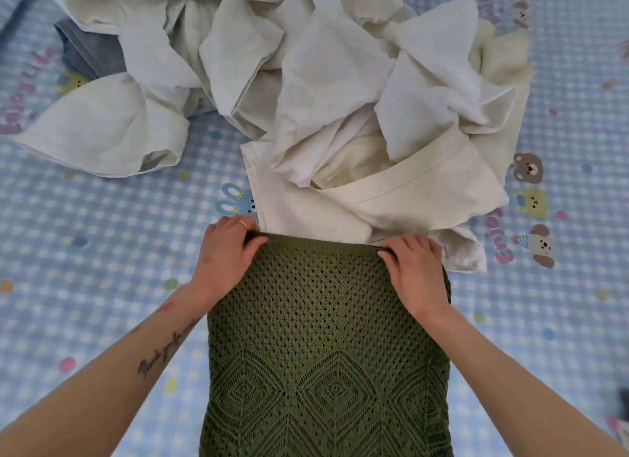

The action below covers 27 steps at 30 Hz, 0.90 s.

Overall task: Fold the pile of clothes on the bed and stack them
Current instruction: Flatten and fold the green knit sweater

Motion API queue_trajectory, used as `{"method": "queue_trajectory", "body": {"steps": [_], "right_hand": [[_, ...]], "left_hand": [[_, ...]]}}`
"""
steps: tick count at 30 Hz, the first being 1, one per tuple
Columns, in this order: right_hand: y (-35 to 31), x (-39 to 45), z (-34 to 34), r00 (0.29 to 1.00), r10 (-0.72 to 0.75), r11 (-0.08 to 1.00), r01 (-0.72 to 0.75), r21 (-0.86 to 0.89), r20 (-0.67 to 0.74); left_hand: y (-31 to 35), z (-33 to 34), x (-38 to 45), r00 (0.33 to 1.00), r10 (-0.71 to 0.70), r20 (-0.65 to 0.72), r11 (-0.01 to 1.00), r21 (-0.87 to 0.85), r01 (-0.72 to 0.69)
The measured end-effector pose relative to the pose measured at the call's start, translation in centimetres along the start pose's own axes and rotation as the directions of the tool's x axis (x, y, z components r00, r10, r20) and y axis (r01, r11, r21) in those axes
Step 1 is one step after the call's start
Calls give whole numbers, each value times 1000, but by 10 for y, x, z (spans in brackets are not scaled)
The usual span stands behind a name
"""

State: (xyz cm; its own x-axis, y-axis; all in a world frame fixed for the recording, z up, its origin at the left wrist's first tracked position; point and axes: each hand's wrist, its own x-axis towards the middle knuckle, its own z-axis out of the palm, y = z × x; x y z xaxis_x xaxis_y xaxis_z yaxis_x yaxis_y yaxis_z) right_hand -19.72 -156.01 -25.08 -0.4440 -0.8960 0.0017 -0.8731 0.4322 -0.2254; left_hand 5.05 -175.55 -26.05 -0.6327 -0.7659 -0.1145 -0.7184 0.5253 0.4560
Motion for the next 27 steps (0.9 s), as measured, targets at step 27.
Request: {"method": "queue_trajectory", "body": {"steps": [27], "right_hand": [[-2,-355,-36,741,-267,949,313,35,616]], "left_hand": [[3,73,-423,685,585,434,651,252,-716]]}}
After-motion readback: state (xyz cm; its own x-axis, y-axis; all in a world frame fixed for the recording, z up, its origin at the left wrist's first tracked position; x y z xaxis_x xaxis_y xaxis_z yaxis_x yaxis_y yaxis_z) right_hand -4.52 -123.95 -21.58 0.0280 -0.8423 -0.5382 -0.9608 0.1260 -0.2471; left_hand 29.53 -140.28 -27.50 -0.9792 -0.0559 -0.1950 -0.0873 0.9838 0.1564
